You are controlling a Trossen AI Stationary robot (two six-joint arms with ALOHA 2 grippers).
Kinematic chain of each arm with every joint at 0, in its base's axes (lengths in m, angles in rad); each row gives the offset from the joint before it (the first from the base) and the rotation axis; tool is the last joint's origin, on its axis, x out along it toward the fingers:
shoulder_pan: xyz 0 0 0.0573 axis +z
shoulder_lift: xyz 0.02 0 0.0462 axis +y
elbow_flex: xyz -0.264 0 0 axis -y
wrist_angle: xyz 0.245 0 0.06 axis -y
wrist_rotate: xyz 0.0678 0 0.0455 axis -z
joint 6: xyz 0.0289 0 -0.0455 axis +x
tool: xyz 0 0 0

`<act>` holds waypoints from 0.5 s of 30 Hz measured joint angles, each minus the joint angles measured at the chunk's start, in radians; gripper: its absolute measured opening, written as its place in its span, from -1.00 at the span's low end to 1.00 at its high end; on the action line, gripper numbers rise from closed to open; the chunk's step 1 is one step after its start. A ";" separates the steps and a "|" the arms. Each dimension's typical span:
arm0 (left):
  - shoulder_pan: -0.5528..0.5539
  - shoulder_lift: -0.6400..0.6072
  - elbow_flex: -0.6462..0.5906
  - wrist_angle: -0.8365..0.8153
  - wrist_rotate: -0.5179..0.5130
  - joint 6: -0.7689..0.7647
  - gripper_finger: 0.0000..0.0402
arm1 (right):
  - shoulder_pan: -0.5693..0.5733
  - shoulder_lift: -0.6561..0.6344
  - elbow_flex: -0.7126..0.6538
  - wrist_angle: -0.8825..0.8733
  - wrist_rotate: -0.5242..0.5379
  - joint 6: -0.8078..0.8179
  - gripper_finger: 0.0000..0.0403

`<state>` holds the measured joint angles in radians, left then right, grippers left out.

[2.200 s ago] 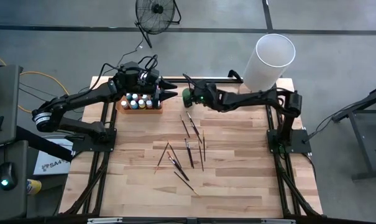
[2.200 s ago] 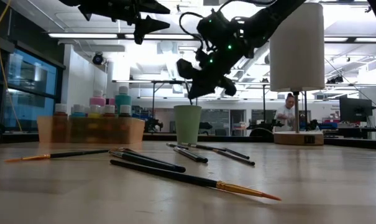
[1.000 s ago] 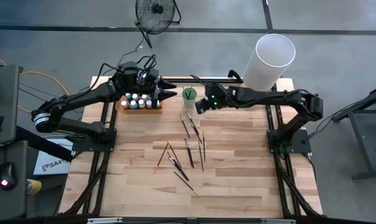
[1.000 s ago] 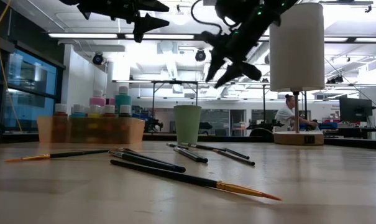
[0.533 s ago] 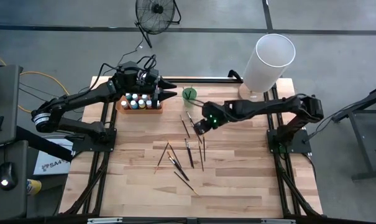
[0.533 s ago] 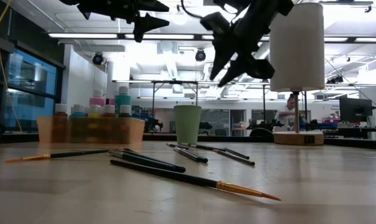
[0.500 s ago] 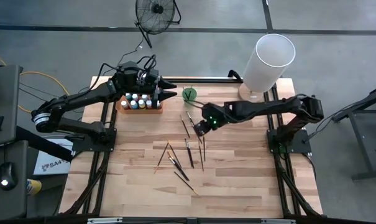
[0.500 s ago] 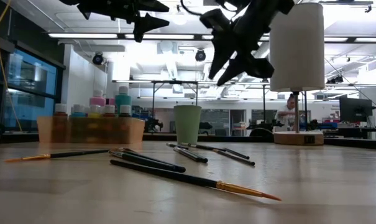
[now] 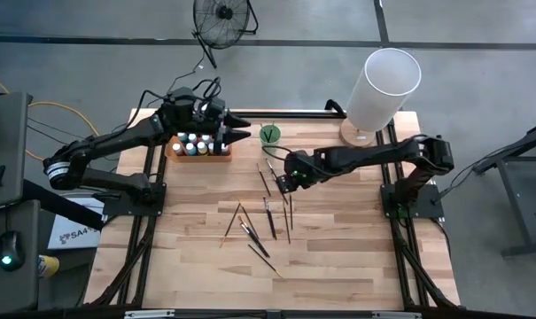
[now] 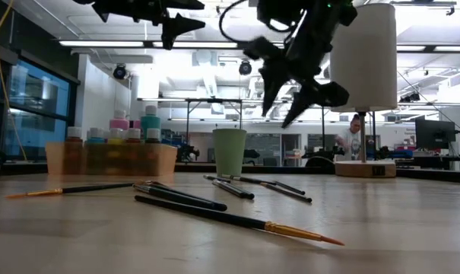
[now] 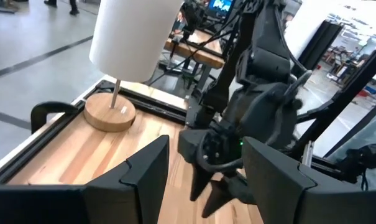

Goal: Pick & Place Paint Supplies
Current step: Put the black paint brush into the green cup

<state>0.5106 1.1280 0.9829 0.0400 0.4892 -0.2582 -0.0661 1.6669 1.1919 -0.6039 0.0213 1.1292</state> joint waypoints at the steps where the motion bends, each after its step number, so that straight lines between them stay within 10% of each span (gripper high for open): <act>1: 0.000 -0.001 0.000 -0.005 0.000 0.005 -0.01 | -0.001 0.012 0.000 -0.001 0.002 -0.001 -0.04; 15: 0.000 -0.035 0.000 -0.025 0.128 0.044 -0.01 | -0.023 0.151 0.012 -0.032 -0.090 0.109 -0.10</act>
<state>0.5106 1.0929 0.9829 0.0151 0.6175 -0.2139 -0.0894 1.8176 1.2040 -0.6356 -0.0687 1.2385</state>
